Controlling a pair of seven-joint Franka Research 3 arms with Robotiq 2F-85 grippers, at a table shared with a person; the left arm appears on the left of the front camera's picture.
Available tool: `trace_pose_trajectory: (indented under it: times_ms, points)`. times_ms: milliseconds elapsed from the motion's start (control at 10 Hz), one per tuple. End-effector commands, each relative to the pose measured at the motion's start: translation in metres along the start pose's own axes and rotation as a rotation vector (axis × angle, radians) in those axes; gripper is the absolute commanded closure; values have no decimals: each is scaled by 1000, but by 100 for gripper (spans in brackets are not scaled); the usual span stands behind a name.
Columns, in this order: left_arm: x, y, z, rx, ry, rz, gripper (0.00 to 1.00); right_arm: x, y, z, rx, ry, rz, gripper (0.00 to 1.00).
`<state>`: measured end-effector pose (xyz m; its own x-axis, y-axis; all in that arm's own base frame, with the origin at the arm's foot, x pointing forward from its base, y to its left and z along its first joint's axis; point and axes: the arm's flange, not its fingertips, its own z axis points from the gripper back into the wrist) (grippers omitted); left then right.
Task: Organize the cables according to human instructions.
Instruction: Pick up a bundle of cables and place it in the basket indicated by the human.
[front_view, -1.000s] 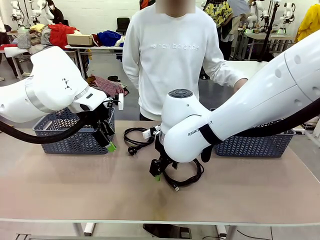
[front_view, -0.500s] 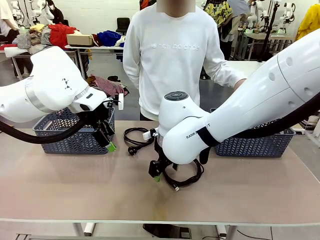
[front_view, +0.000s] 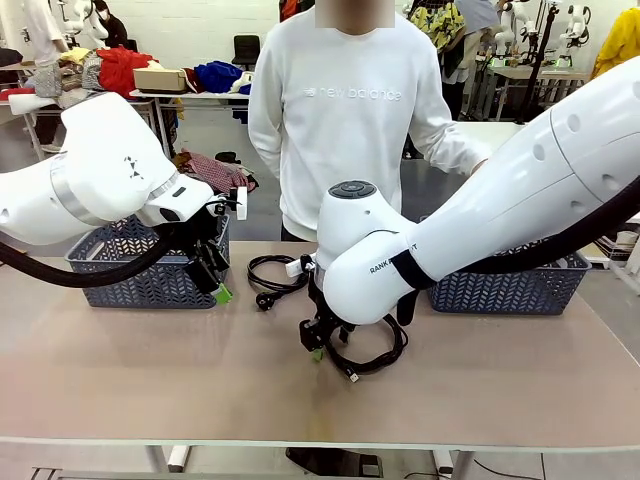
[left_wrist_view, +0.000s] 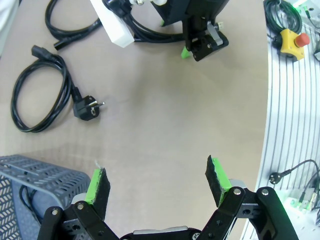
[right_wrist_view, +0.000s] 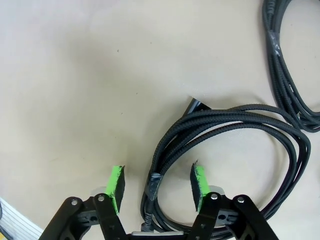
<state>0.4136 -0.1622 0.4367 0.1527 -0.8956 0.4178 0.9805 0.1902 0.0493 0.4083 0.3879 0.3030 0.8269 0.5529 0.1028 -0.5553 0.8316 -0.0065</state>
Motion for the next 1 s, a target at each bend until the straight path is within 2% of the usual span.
trace_pose_trajectory:
  times_ms: [0, 100, 200, 300, 400, 500, 600, 700, 800, 900]
  points:
    - [-1, -1, 1, 7, -11, 12, 0, 5, 0, 1, -1, -3, -50, 60]
    - [-1, -1, 1, 7, -11, 12, 0, 5, -1, 2, 0, -5, -55, 45]
    - [-1, -1, 1, 7, -11, 12, 0, 4, -2, 3, 3, -5, -63, 80]
    - [-1, -1, 1, 7, -11, 12, 0, 4, -2, 3, 8, -3, -65, 65]
    - [-1, -1, 1, 7, -11, 12, 0, 4, -2, 3, 16, -3, -67, 100]
    - [-1, -1, 1, 7, -11, 12, 0, 4, -2, 4, 18, -7, -70, 85]
    - [-1, -1, 1, 7, -11, 12, 0, 3, -1, 5, 23, -12, -70, 100]
    - [-1, -1, 1, 7, -11, 12, 0, 3, 0, 6, 28, -6, -69, 89]
    - [-1, -1, 1, 7, -11, 12, 0, 1, 0, 7, 42, -4, -70, 100]
    - [-1, -1, 1, 7, -11, 12, 0, -4, 2, 9, 49, 9, -69, 100]
